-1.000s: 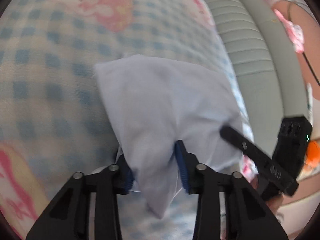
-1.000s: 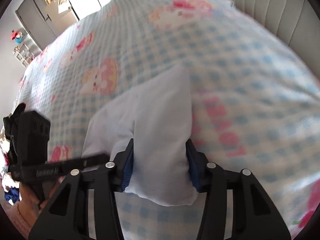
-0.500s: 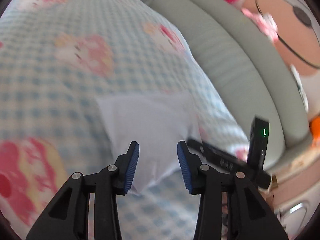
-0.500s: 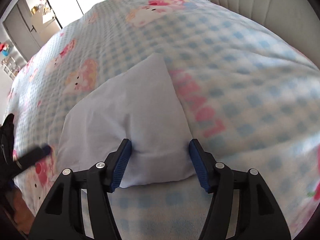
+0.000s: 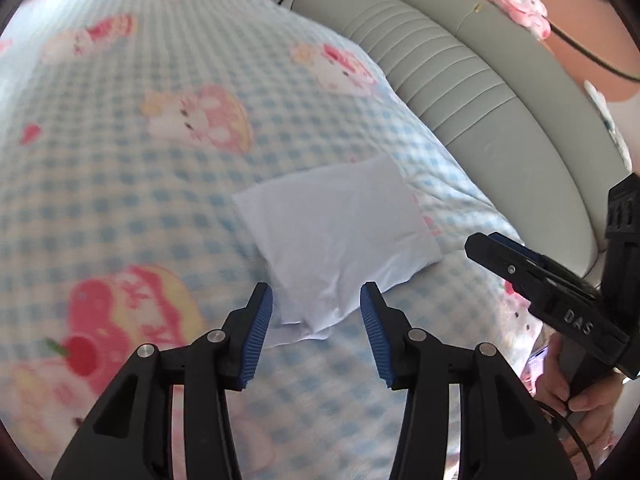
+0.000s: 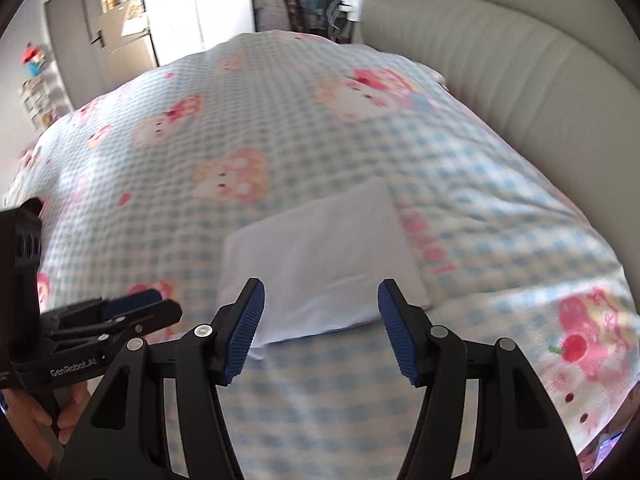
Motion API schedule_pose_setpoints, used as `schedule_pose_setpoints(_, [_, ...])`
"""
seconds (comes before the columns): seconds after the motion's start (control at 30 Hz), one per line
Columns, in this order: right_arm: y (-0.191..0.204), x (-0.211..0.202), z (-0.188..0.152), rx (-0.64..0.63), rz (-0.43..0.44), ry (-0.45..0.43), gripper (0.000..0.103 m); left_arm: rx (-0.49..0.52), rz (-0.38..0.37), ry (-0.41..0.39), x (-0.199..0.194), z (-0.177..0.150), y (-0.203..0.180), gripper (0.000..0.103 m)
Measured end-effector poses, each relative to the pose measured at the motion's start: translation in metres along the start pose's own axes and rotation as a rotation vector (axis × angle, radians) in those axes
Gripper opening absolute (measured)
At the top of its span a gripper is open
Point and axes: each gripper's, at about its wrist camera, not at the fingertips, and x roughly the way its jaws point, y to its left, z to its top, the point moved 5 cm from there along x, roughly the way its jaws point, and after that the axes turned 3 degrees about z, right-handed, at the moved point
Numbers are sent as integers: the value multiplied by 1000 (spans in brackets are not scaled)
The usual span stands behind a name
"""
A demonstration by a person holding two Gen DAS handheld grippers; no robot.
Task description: Fold clothes
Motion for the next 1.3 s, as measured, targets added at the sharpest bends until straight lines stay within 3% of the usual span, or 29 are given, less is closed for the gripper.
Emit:
schedule_pose_setpoints(0.23, [98,-18,4,-50,63,-30,61,8,178,-124,-73,22,65,60])
schedule_pose_setpoints(0.5, [209,-39,8,-93,137,-62,63,-68,367,-228,-160,37,142,71])
schedule_pose_setpoints(0.53, [223,-41,8,-99,146,-66,64,-71,386,-243,-171,35,149,72])
schedule_pose_setpoints(0.6, [246,-49,6,-125,148,-77,75,-75,419,-266,-189,30,159,76])
schedule_pose_setpoints(0.63, [255,-53,4,-133,149,-86,75,-75,433,-274,-199,26,163,77])
schedule_pose_setpoints(0.87, [287,-78,-21,-120,159,-91,75,-46,524,-322,-264,-22,184,80])
schedule_pose_setpoints(1.07, [294,-115,-68,-134,177,-107,75,3,578,-348,-308,-91,167,82])
schedule_pose_setpoints(1.3, [289,-147,-137,-127,178,-104,76,-67,635,-371,-320,-167,158,83])
